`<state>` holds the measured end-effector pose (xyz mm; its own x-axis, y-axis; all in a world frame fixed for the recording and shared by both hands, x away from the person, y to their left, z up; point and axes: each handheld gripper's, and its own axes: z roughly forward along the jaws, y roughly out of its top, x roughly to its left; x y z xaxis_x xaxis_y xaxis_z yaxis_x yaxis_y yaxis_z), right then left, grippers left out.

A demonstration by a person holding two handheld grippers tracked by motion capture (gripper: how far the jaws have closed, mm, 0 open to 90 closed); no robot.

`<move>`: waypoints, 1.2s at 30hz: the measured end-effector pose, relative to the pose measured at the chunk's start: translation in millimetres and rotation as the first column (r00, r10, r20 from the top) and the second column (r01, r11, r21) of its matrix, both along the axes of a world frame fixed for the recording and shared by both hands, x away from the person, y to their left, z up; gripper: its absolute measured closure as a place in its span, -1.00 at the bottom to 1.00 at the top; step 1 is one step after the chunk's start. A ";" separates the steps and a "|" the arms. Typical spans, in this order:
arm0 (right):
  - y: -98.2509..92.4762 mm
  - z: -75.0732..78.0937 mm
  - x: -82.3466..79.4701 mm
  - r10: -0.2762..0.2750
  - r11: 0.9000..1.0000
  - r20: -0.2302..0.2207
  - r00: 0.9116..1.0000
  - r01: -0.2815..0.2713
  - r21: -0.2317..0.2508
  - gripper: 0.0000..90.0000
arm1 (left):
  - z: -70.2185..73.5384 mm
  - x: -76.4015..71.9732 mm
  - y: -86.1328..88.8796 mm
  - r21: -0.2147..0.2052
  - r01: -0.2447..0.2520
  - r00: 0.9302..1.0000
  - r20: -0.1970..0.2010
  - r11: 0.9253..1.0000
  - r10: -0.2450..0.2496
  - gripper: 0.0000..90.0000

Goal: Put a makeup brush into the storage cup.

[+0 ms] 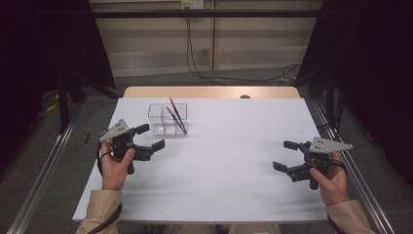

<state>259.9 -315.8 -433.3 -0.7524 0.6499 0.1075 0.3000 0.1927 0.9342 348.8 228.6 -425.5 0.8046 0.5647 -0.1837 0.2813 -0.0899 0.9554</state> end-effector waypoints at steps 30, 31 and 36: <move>-0.3 -0.1 -0.5 -0.001 1.000 0.000 1.000 0.001 -0.002 -0.84 | -2.6 -24.0 19.3 0.020 0.015 1.000 -0.009 1.000 -0.015 -0.97; -0.4 0.0 -0.5 -0.002 1.000 0.000 1.000 0.002 -0.002 -0.84 | -2.9 -24.8 19.9 0.020 0.015 1.000 -0.009 1.000 -0.015 -0.97; -0.5 0.0 -0.6 -0.002 1.000 0.000 1.000 0.002 -0.003 -0.84 | -4.1 -28.6 24.7 0.021 0.012 1.000 -0.019 1.000 -0.012 -0.97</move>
<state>259.3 -316.3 -433.2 -0.7509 0.6519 0.1058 0.3006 0.1946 0.9337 320.2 253.3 -429.6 0.8078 0.5591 -0.1868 0.2978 -0.1136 0.9479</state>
